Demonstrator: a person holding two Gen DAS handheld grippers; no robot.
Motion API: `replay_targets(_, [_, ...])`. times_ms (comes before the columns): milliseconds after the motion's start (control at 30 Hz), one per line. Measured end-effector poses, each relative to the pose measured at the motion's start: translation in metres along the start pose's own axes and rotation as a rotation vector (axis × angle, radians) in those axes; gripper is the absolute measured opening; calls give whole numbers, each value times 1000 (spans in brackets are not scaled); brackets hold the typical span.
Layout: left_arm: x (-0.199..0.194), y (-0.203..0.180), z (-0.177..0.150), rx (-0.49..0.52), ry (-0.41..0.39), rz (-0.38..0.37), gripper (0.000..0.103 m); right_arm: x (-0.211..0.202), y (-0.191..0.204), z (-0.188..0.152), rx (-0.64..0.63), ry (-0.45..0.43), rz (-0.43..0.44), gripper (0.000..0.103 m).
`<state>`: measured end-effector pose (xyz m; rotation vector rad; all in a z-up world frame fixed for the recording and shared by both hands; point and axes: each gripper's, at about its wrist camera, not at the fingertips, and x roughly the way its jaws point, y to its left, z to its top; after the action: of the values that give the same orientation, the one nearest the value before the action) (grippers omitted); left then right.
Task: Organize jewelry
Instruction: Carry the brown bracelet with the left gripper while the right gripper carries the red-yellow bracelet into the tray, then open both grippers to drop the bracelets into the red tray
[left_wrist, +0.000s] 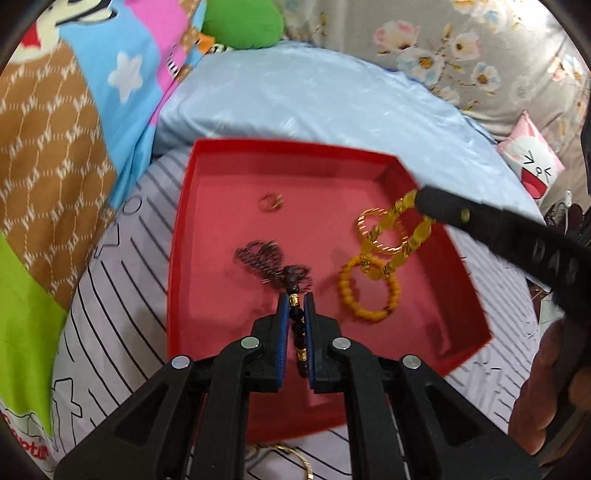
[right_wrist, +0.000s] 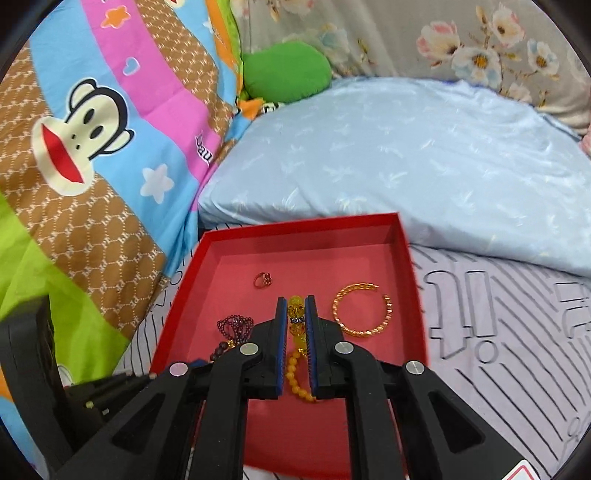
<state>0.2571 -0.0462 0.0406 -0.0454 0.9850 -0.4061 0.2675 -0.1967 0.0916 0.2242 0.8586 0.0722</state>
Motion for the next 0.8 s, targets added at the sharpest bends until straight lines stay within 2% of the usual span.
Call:
replay_targets(233, [6, 12, -3, -1, -10, 57, 9, 33, 10, 10, 4, 21, 41, 9])
replay_targets(333, [3, 14, -3, -10, -26, 75, 24, 43, 7, 10, 8, 33, 29, 9])
replay_targets(600, [-5, 20, -5, -56, -49, 67, 34, 38, 0, 27, 36, -4, 49, 9])
replay_targets(700, [-5, 19, -9, -61, -53, 70, 34, 41, -3, 31, 49, -12, 42, 9])
replay_targets(800, [-7, 19, -10, -60, -56, 71, 34, 27, -6, 37, 90, -70, 81, 9])
